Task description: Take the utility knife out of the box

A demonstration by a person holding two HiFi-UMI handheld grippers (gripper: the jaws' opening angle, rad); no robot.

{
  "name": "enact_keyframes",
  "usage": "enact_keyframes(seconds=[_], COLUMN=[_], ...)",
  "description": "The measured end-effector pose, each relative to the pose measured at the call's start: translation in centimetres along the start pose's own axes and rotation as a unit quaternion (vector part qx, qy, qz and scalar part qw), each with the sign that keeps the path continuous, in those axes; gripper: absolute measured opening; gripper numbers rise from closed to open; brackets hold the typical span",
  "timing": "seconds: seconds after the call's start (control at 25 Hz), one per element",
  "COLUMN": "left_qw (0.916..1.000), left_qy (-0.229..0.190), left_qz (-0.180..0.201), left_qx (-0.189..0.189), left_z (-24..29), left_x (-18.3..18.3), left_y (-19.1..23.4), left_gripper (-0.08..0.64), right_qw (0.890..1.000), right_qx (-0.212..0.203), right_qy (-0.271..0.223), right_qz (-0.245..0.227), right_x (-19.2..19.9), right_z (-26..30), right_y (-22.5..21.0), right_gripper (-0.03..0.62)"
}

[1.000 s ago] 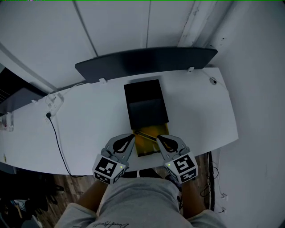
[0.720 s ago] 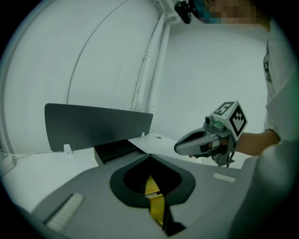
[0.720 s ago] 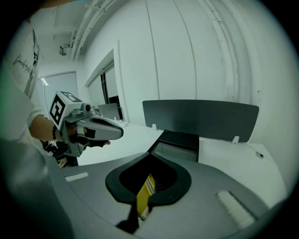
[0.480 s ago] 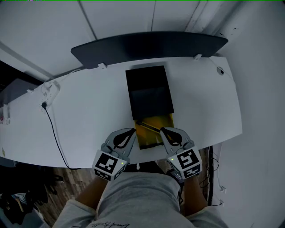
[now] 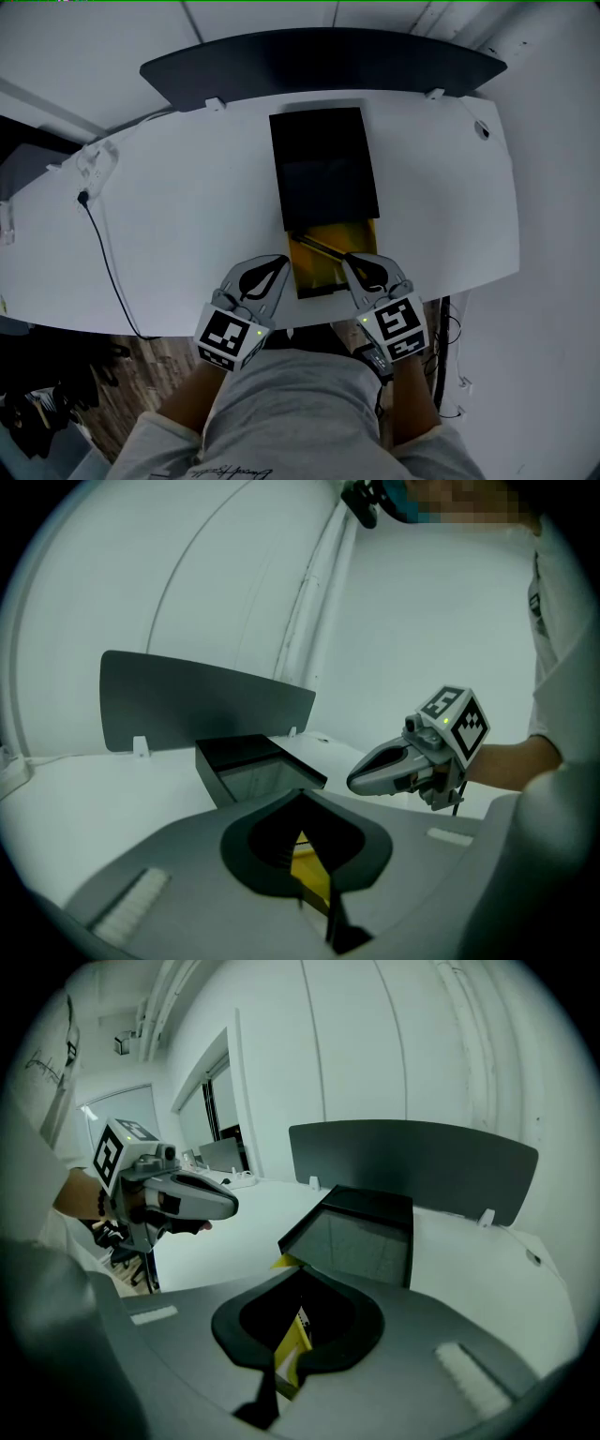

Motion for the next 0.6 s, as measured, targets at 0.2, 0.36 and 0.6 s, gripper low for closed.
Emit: enact_keyframes(seconds=[0.2,0.36,0.6], left_qw=[0.9999,0.9999,0.9997], left_qy=[0.004,0.013,0.022], left_qz=[-0.008,-0.006,-0.010], left_qx=[-0.006,-0.005,-0.010], left_z=[0.2,0.4,0.5], left_x=[0.6,1.3,2.0], left_y=[0.5,0.8,1.1], left_gripper=[0.000,0.000,0.000], right_qw=[0.999,0.997,0.992], right_qx=[-0.010,-0.018,-0.026], right_qy=[0.033,0.062,0.099], right_qz=[-0.015,-0.040,-0.072], right_x=[1.9,3.6,5.4], right_z=[1.4,2.6,3.9], right_y=[-0.1,0.2,-0.1], right_gripper=[0.015,0.015,0.035])
Point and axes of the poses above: the fingertips, and each gripper's own axes: z forward along the fingers, y to its left, x out of its underside, the point moved 2 cm from there along -z, backward along the fingers, and after that the axes turned 9 degrees about -y, right-handed, at the moved point
